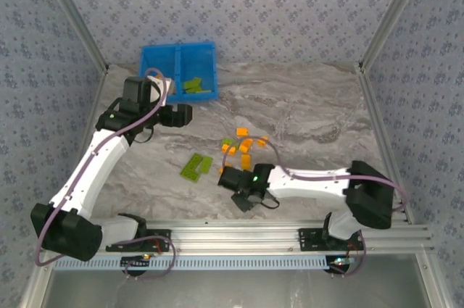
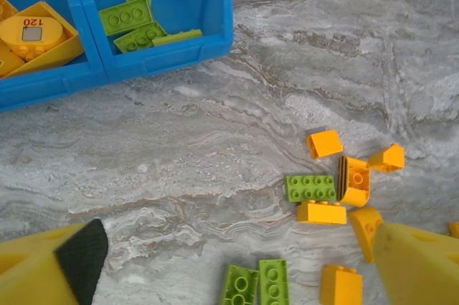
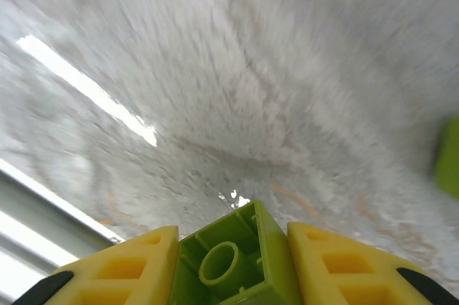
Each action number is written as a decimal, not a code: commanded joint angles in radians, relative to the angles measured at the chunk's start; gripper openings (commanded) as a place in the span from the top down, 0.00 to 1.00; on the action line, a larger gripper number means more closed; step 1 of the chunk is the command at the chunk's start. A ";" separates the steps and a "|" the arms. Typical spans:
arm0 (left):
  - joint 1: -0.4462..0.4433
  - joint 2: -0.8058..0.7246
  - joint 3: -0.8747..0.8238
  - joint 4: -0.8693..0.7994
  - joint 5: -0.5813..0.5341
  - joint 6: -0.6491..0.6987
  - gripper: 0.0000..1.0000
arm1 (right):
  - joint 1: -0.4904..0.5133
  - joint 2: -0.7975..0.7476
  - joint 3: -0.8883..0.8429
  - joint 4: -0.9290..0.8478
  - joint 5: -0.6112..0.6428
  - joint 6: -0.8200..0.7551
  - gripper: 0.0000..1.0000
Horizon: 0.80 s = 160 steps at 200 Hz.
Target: Sort the legos into containers by color
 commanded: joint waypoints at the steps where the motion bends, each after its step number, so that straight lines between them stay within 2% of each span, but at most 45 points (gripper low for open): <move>1: -0.003 -0.073 0.040 -0.030 0.001 -0.007 0.01 | -0.108 -0.064 0.134 0.057 0.003 -0.062 0.65; 22: -0.003 -0.125 0.027 -0.054 -0.002 -0.030 0.01 | -0.235 0.005 0.291 0.163 -0.049 -0.124 0.65; 63: -0.010 -0.226 -0.056 -0.094 0.009 -0.087 0.01 | -0.397 0.371 0.728 0.182 -0.063 -0.225 0.64; 123: -0.013 -0.319 -0.100 -0.162 -0.042 -0.111 0.01 | -0.463 0.910 1.415 0.034 -0.073 -0.280 0.64; 145: -0.013 -0.317 -0.097 -0.195 -0.054 -0.104 0.01 | -0.469 1.028 1.556 0.050 -0.073 -0.272 0.64; 160: -0.013 -0.318 -0.097 -0.200 -0.054 -0.104 0.01 | -0.471 1.076 1.574 0.116 -0.064 -0.270 0.64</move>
